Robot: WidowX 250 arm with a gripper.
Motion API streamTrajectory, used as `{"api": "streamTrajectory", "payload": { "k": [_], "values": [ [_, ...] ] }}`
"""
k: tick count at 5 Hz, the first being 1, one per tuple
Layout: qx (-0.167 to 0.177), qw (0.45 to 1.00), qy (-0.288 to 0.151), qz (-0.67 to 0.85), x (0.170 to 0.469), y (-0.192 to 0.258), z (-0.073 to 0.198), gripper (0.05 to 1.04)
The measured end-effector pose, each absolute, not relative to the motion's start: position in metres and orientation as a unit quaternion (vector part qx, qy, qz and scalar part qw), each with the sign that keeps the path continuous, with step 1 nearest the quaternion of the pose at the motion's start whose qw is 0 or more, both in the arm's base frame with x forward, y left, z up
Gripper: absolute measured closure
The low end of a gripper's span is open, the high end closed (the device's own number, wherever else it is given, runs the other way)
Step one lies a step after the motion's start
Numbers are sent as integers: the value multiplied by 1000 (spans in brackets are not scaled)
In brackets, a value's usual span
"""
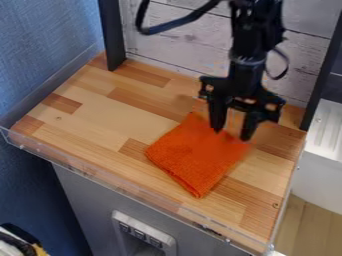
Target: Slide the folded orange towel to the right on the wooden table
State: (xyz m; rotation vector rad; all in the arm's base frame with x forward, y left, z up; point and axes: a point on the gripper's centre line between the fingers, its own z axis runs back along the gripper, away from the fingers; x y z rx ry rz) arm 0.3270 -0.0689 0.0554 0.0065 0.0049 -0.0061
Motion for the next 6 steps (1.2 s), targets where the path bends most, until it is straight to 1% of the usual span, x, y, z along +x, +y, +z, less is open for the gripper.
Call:
{"api": "streamTrajectory", "payload": {
  "k": [1,2,4,6],
  "values": [
    [3,1000,-4,1,338,-76,75,80],
    [2,1000,-9,-2,345,-83,93,81],
    [2,1000,-4,1,354,-87,109,85],
    [-3,1000,4,-1,356,-90,108,85]
  ]
}}
